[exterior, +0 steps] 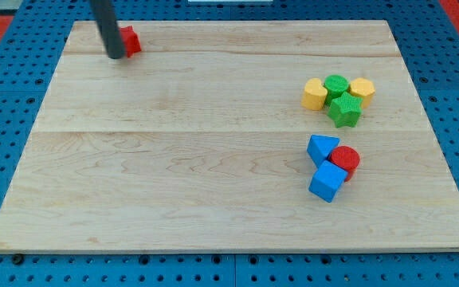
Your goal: Push the yellow hexagon into the yellow heart
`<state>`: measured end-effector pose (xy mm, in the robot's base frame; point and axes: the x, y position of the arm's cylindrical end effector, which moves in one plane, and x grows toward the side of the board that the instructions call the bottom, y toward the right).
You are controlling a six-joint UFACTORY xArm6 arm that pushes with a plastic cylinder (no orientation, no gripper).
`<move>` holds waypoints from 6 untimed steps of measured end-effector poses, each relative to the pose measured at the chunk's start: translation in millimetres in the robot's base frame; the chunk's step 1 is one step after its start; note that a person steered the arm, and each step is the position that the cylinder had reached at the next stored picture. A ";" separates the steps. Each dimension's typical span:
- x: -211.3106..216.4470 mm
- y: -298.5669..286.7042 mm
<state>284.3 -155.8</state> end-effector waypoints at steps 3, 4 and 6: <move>-8.9 339.1; 9.8 408.4; 87.0 402.9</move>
